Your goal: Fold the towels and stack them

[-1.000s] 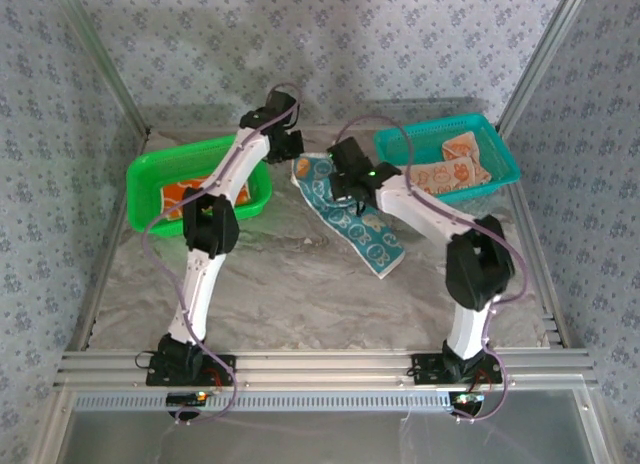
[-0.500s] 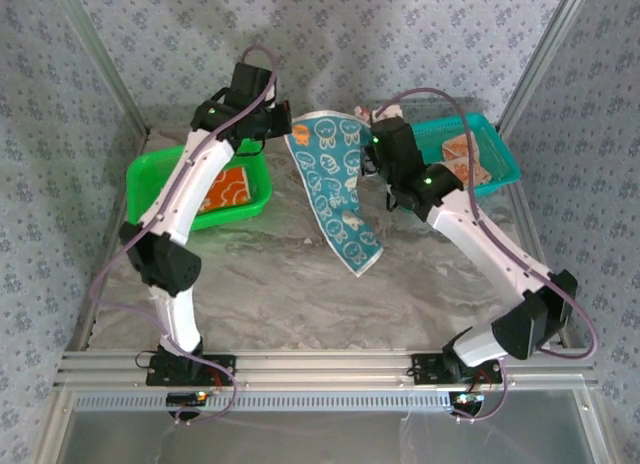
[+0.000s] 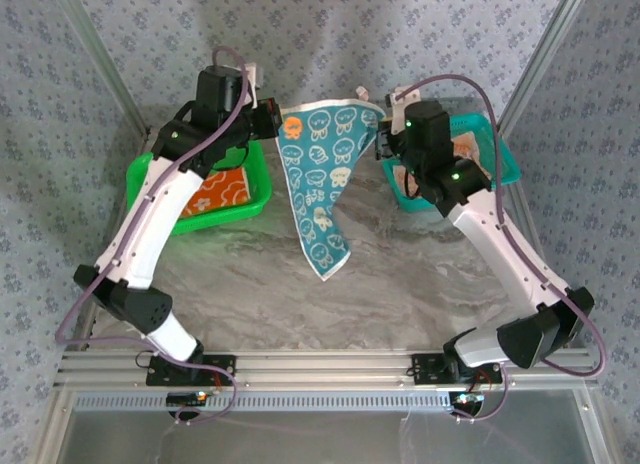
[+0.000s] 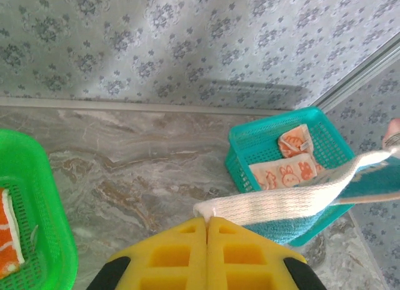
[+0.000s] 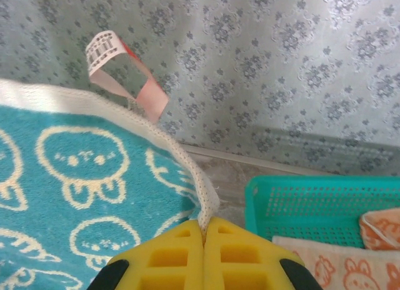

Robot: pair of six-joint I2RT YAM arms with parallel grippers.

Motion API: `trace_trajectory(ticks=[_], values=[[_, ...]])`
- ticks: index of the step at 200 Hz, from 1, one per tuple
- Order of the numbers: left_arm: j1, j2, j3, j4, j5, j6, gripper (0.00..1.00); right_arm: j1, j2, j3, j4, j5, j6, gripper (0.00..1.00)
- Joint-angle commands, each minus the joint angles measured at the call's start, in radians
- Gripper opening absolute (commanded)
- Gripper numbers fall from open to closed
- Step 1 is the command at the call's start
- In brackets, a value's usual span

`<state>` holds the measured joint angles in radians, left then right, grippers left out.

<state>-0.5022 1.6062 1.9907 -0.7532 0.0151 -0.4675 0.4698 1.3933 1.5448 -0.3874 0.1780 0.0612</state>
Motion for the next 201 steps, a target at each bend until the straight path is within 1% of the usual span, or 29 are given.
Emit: trace_trajectory(ticks=[1, 21, 54, 96, 124, 147, 172, 201], values=[[-0.016, -0.042, 0.018, 0.043, -0.044, 0.01, 0.0, -0.056, -0.035, 0.07, 0.023, -0.177, -0.035, 0.0], [-0.023, -0.03, 0.086, 0.001, -0.036, 0.025, 0.0, -0.095, -0.033, 0.113, 0.023, -0.262, -0.015, 0.0], [-0.031, 0.016, 0.227, -0.074, -0.039, 0.027, 0.0, -0.107, -0.029, 0.16, 0.037, -0.292, 0.007, 0.0], [-0.035, 0.059, 0.328, -0.126, -0.029, 0.049, 0.0, -0.128, -0.021, 0.179, 0.038, -0.335, 0.027, 0.0], [-0.064, 0.031, 0.306, -0.124, -0.038, 0.054, 0.0, -0.134, -0.064, 0.161, 0.045, -0.344, 0.044, 0.0], [-0.097, -0.024, 0.261, -0.111, -0.063, 0.053, 0.0, -0.132, -0.126, 0.138, 0.027, -0.378, 0.057, 0.0], [-0.155, -0.105, 0.191, -0.092, -0.116, 0.056, 0.0, -0.122, -0.212, 0.09, 0.005, -0.392, 0.069, 0.0], [-0.224, -0.191, 0.105, -0.083, -0.17, 0.052, 0.0, -0.088, -0.316, 0.052, -0.041, -0.375, 0.072, 0.0]])
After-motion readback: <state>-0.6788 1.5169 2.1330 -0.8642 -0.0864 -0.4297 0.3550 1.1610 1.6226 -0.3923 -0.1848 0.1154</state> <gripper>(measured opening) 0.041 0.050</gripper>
